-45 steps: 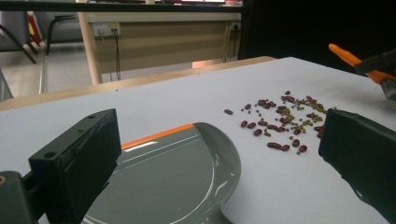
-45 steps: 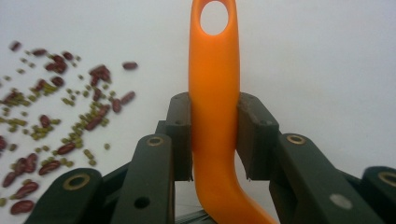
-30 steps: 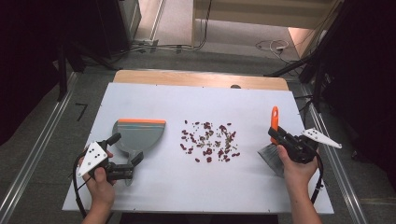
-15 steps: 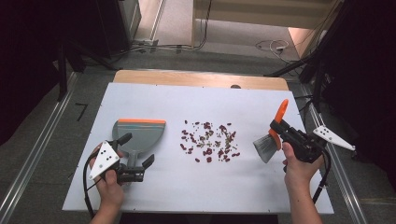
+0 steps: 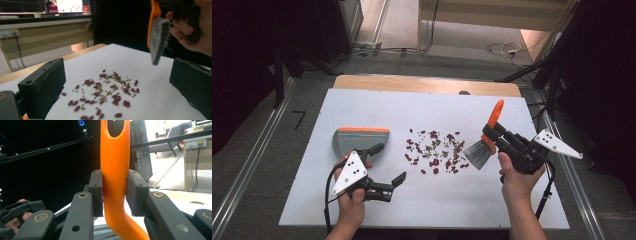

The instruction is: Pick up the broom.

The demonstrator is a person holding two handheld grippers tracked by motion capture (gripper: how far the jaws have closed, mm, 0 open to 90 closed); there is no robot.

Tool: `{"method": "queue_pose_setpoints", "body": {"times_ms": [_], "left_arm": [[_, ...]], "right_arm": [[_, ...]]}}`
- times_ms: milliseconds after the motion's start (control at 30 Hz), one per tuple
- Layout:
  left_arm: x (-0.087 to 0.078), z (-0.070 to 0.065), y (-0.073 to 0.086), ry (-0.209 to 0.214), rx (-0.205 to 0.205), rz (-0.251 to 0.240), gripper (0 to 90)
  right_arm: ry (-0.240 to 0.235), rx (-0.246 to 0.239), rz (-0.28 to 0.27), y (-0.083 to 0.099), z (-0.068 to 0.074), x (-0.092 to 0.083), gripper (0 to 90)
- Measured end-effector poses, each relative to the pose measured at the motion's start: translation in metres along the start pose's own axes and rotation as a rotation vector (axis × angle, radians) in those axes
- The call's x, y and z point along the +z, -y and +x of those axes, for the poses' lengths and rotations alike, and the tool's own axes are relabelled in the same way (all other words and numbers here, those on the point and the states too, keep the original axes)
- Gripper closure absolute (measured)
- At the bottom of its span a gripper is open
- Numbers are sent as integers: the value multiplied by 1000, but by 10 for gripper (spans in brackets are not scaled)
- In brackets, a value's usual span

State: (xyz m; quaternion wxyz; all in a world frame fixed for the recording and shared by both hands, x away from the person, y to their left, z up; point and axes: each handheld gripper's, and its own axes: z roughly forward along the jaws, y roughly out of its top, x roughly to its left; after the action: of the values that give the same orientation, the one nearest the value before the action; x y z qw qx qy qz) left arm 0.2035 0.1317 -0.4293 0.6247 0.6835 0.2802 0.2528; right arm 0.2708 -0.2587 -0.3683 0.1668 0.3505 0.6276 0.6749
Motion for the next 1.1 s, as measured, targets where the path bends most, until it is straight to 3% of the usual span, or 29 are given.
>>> {"method": "queue_pose_setpoints", "body": {"times_ms": [100,133,367,467,533,633,800,833,900,967,1100], "left_arm": [[10,-12,-5,18,-6,-3,33],[16,-19,-8,43,-16,-2,40],[35,-37,-19,99,-23,6,117],[43,-47,-23,127,-48,13,161],[53,-55,-23,142,-87,57,177],[60,-60,-20,137,-118,78,223],[63,-66,-20,145,-132,80,282],[63,-68,-21,131,-125,79,299],[63,-68,-21,122,-132,83,356],[63,-67,-20,95,-142,86,475],[55,-66,-20,90,-125,58,692]], "right_arm": [[-21,-3,2,0,12,5,671],[-31,-3,7,0,15,6,671],[-55,-15,25,8,39,16,671],[-63,-21,25,12,49,20,671],[-77,-22,25,13,55,22,671],[-89,-20,24,16,64,25,670],[-116,-31,28,20,77,29,670],[-121,-32,28,21,80,30,670],[-127,-37,28,23,84,31,670],[-124,-43,30,25,88,31,670],[-115,-36,22,25,89,31,669]]}}
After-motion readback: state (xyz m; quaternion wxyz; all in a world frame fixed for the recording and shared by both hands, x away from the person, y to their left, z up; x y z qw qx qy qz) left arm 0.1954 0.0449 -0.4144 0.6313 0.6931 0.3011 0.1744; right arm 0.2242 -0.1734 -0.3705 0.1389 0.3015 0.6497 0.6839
